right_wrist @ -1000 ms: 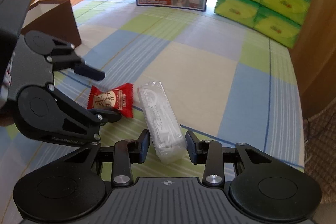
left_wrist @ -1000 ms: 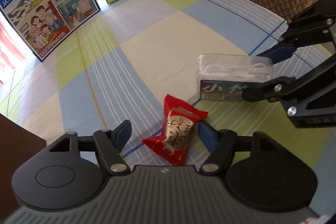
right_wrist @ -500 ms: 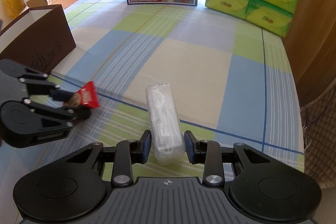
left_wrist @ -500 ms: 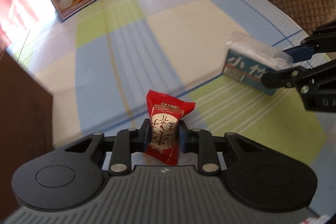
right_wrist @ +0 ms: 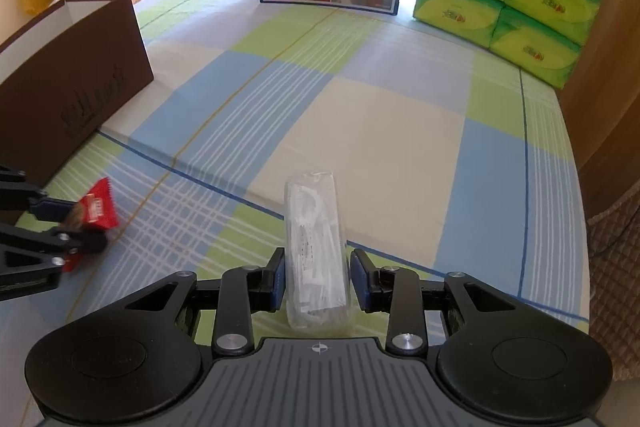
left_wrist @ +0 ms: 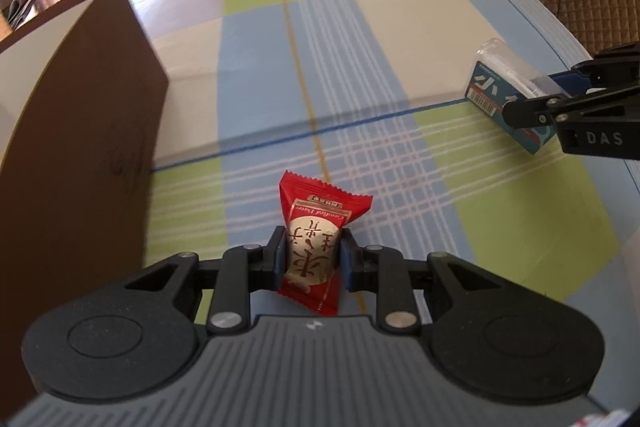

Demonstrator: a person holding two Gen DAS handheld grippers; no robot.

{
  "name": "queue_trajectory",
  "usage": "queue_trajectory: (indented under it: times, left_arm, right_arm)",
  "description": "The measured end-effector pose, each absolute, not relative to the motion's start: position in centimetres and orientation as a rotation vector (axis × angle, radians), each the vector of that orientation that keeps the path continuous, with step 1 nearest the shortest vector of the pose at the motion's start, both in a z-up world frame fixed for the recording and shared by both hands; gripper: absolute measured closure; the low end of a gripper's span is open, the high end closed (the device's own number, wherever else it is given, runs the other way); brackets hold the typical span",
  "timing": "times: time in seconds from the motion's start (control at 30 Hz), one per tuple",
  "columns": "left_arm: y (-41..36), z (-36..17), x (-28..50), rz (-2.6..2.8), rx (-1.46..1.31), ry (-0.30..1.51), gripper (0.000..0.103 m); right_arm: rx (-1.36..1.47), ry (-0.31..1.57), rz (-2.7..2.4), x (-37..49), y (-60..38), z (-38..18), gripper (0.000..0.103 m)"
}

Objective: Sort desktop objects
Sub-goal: 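Lift and carry the candy packet and toothpick box over the brown box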

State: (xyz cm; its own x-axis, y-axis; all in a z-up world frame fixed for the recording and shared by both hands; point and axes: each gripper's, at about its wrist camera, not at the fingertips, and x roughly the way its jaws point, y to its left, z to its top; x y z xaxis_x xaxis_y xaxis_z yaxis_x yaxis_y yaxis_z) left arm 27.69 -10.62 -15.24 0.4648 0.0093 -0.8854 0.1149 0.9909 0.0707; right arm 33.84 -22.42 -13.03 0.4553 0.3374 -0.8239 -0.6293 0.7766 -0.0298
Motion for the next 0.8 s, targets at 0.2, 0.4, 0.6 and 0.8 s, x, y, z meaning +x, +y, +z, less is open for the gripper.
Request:
queue_trajectory:
  times: [0.2, 0.4, 0.6, 0.8]
  left_arm:
    - [-10.1, -15.1, 26.5, -0.036, 0.123, 1.094, 0.081]
    - [-10.1, -14.9, 25.5, -0.044, 0.107, 1.097, 0.081]
    - [-10.5, -14.5, 24.2, -0.061, 0.105, 1.091, 0.081]
    - [-10.5, -13.3, 22.6, -0.073, 0.082, 1.066, 0.081]
  right_arm:
    - [-0.352, 0.929, 0.609, 33.2, -22.7, -13.4, 0.075]
    - [-0.335, 0.947, 0.628, 31.4, -23.2, -13.0, 0.076]
    - [-0.313, 0.956, 0.650, 29.2, -23.5, -12.2, 0.076]
    - [-0.274, 0.955, 0.696, 26.5, -23.9, -10.7, 0.076]
